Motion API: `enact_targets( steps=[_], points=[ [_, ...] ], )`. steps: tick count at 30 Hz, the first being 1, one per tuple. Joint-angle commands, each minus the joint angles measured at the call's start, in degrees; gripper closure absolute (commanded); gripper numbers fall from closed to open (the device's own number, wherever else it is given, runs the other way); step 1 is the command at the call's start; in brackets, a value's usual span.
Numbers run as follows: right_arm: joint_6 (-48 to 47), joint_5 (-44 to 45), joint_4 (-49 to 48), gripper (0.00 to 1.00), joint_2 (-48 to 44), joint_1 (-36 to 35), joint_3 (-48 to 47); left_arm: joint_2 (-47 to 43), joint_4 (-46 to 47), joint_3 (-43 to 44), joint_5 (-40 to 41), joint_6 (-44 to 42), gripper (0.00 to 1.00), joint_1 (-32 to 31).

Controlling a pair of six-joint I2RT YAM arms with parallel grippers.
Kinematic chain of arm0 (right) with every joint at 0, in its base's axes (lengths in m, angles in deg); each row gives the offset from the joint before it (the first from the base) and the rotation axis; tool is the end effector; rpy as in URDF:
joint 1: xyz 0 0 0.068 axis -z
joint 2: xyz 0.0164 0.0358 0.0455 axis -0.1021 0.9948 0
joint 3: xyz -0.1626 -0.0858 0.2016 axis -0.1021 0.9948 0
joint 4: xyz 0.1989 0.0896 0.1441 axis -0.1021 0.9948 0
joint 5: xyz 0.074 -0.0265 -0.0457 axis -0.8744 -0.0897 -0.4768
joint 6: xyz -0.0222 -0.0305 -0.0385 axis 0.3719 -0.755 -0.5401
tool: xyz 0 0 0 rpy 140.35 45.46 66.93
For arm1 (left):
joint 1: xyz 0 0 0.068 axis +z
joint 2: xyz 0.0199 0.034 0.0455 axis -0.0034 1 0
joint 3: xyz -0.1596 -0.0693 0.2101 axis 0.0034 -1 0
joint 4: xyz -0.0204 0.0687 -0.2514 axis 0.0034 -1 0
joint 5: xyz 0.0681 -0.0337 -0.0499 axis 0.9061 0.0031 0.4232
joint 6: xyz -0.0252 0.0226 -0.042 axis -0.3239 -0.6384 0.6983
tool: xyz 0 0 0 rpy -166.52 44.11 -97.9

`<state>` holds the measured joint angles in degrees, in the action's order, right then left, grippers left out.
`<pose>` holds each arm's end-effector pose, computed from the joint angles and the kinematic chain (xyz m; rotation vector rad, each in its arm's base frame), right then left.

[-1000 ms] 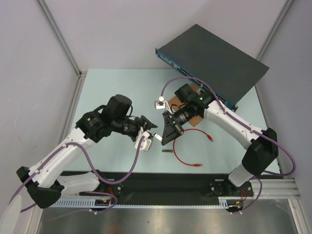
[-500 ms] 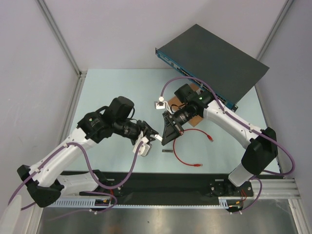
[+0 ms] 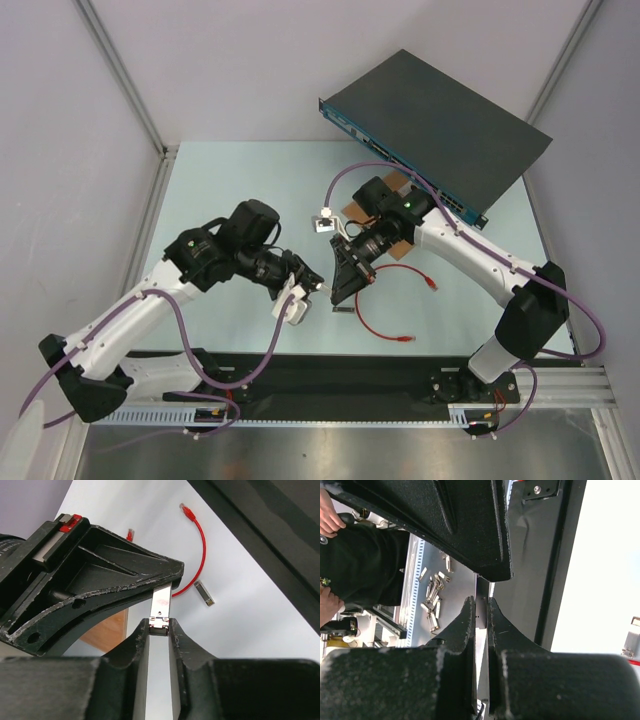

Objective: Insert the plug into the switch port

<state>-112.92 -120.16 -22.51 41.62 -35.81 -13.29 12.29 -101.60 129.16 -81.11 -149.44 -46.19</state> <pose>0.2101 0.2312 0.3255 -1.6124 1.8422 1.6911 0.1268 -0.1653 0.3717 2.1229 0.6899 -0.5450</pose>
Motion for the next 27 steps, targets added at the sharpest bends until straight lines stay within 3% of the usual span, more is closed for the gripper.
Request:
enact_targets(
  steps=[1, 4, 6, 11, 19, 22, 23, 24, 26, 27],
  points=[
    [-1.16, 0.48, 0.9, 1.0, -0.78, -0.43, -2.78, 0.0, -0.76, 0.18, -4.62, -3.89, 0.8, -0.58],
    [-0.11, 0.66, 0.38, 1.0, -0.6, -0.25, -2.79, -0.43, -1.29, -0.34, -4.28, -4.86, 0.79, -0.93],
    [-0.01, 0.75, 0.37, 1.0, -0.43, -0.25, -2.87, -0.7, -0.76, -0.87, -3.14, -4.86, 0.67, -1.9],
    [0.34, 0.84, 0.02, 1.0, -0.08, -0.25, -3.05, -0.61, -0.4, -1.05, -1.99, -4.68, 0.66, -2.96],
    [-0.28, 1.98, 0.64, 1.0, -0.08, -0.34, -3.23, -0.61, -1.02, -1.23, -1.81, -5.13, 0.79, -3.22],
    [-0.1, 3.12, 0.29, 0.98, -0.52, -0.34, -3.23, -0.61, -0.67, -1.4, -1.46, -4.43, 0.93, -3.22],
    [-0.01, 3.64, -0.06, 0.9, -0.78, -0.25, -3.31, -0.61, -0.24, -1.49, -1.03, -3.9, 1.0, -3.22],
    [1.03, 5.13, -0.5, 0.68, -1.04, -0.34, -3.4, -0.7, 1.42, -1.84, -0.5, -1.63, 1.0, -3.22],
    [3.31, 7.33, -2.6, 0.43, -1.65, 0.79, -3.4, -1.31, 4.32, -3.85, 0.55, 1.8, 1.0, -2.96],
    [5.5, 8.47, -3.14, 0.27, -2.53, 1.67, -3.49, -1.75, 6.08, -4.82, 1.34, 7.47, 1.0, -2.52]
  ],
)
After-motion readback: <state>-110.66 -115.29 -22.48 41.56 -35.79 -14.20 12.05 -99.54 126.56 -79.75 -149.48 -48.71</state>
